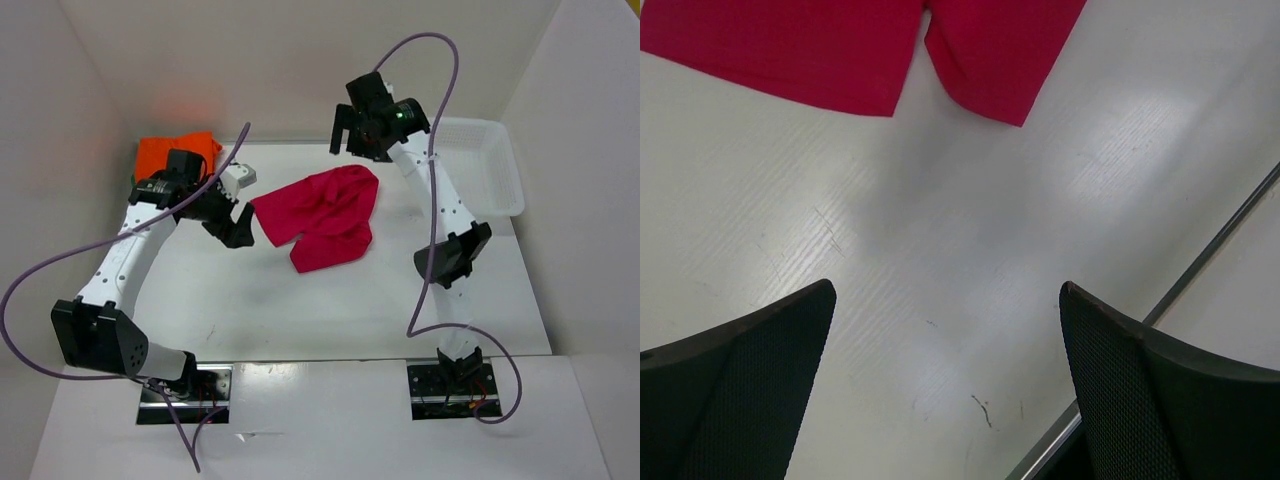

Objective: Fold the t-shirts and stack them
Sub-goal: Flatten out the tshirt

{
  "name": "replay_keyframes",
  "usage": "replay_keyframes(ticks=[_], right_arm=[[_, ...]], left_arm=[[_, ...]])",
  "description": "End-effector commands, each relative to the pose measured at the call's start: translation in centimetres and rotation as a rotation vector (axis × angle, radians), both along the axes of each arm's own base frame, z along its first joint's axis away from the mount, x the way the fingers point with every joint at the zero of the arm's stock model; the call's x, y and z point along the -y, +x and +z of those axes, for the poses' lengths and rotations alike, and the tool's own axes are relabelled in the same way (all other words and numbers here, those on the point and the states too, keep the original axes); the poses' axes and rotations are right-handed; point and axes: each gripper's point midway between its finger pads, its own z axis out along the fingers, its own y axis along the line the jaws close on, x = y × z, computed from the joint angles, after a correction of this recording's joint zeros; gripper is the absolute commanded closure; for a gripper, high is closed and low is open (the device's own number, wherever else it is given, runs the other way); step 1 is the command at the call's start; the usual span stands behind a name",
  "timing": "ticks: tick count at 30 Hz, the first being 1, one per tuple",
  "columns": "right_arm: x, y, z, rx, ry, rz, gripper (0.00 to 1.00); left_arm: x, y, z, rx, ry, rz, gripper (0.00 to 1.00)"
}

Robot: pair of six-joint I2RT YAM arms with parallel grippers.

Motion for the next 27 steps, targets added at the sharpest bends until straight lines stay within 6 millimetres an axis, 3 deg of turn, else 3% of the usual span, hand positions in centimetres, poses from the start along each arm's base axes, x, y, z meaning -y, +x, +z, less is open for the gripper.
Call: replay_keyframes(ticks=[1,2,3,4,5,6,7,8,12,15,20,23,25,27], right_arm=[[-0.4,-3.0,-2.3,-0.075,-0.077,0.096,0.00],[0.2,-5.0,-7.7,-0.205,-0.167,0.135,0.00],[-0.1,-5.3,-5.7,-0.101,-0.127,0.154,0.00],[-0.7,-6.4,-6.6,-0.107,-0.085,0.207,0.00],[0.1,-9.2,-11.6,-0.214,-0.099,0.235,0.00],[-0.3,-8.6,-11.4,-0.143,-0.026,0.239,0.00],[0.1,-9.4,-10.0,-0.086,0.028,0.251,0.00],[0.9,-10.5,-12.9,-0.130,0.021,0.250,0.00],[-0.2,-8.4,-14.8,-0.093,0.025,0.261,0.00],[0.2,-6.5,-18.6,-0.166,0.003,0.175,0.00],[-0.8,-6.1,-23.8,-0.270,0.019,0.152,0.10],[-0.9,-6.1,-24.5,-0.292,0.017,0.142,0.18],[-0.5,-6.3,-24.6,-0.289,0.010,0.137,0.29],[-0.8,-6.4,-24.2,-0.285,0.020,0.155,0.54]], left_arm=[[-0.3,-0.4,-0.7,0.014,0.027,-0.017,0.01],[-0.4,-0.7,-0.7,0.023,0.030,-0.023,0.01],[-0.6,-1.0,-0.9,0.032,0.040,-0.016,0.01],[-0.7,-1.3,-0.9,0.033,0.040,-0.016,0.01],[-0.9,-1.4,-1.1,0.040,0.053,-0.018,0.01],[-1.1,-1.5,-0.8,0.051,0.061,-0.012,0.01],[-1.1,-1.6,-0.9,0.057,0.060,-0.012,0.01],[-1.1,-1.8,-1.3,0.045,0.062,-0.012,0.01],[-1.2,-1.4,-2.0,0.023,0.067,0.001,0.01],[-1.1,-0.9,-1.6,0.028,0.062,0.008,0.01],[-1.5,-1.5,-1.2,0.044,0.078,0.020,0.01],[-1.7,-1.6,-1.0,0.054,0.085,0.027,0.01],[-1.9,-1.5,-1.1,0.055,0.093,0.032,0.01],[-1.9,-1.5,-1.1,0.055,0.093,0.032,0.01]])
